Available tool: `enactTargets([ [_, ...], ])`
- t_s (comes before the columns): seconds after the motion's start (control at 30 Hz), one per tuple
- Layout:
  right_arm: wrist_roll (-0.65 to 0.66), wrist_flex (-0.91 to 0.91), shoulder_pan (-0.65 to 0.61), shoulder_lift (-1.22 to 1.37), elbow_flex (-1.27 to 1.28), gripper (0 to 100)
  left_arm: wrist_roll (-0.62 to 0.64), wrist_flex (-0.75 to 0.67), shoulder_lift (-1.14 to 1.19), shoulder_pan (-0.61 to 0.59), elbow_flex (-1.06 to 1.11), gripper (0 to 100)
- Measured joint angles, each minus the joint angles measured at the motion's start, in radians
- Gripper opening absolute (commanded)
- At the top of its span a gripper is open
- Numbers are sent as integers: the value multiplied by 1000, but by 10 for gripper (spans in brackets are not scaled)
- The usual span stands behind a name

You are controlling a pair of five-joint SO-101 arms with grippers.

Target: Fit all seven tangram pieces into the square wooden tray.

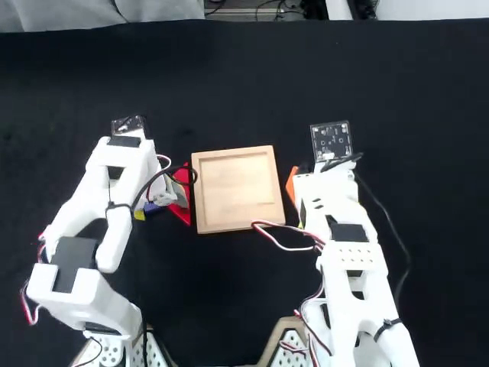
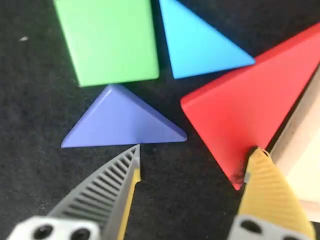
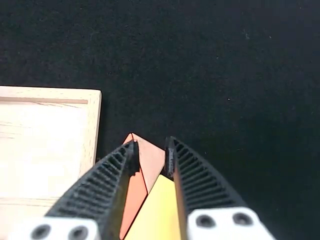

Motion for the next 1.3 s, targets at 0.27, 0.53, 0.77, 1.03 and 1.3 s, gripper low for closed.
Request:
enactTargets([
  [0.27,0,0,0,0,0,100,-5,8,100,0,-138,329],
  [0.53,0,0,0,0,0,100,-109,8,110,0,-203,332],
  [0.77,0,0,0,0,0,100,-117,8,163,0,-276,333],
  [1.03,0,0,0,0,0,100,-117,38,339,0,-439,331],
  [1.3,0,0,0,0,0,100,-103,138,373,64,-509,329],
])
